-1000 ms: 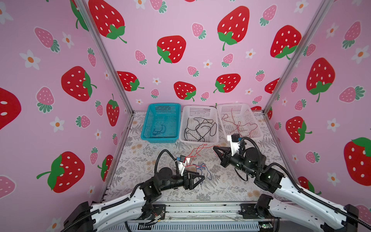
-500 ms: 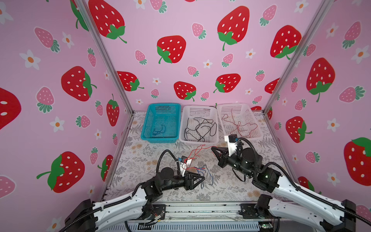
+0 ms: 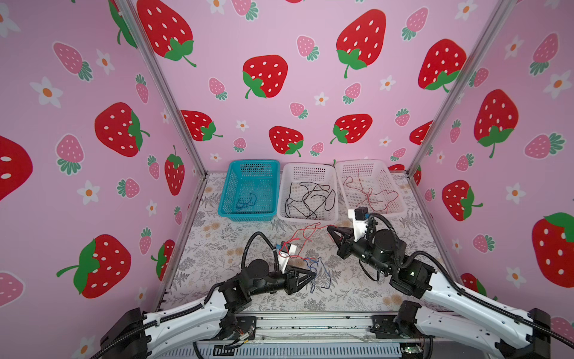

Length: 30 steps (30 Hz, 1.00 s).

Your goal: Untangle the cables

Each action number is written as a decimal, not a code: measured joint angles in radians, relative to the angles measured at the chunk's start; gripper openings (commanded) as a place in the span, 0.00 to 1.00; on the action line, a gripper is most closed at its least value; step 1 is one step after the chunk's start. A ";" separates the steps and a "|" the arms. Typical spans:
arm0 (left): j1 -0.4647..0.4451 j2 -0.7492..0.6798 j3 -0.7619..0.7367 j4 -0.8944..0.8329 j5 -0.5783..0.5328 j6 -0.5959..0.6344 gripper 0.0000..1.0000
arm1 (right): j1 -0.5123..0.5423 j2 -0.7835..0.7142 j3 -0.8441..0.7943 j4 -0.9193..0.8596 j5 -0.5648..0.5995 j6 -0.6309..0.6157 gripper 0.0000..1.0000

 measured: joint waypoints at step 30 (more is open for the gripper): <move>-0.006 -0.384 -0.144 -0.070 -0.114 -0.062 0.79 | 0.000 -0.082 -0.048 0.019 0.138 0.039 0.00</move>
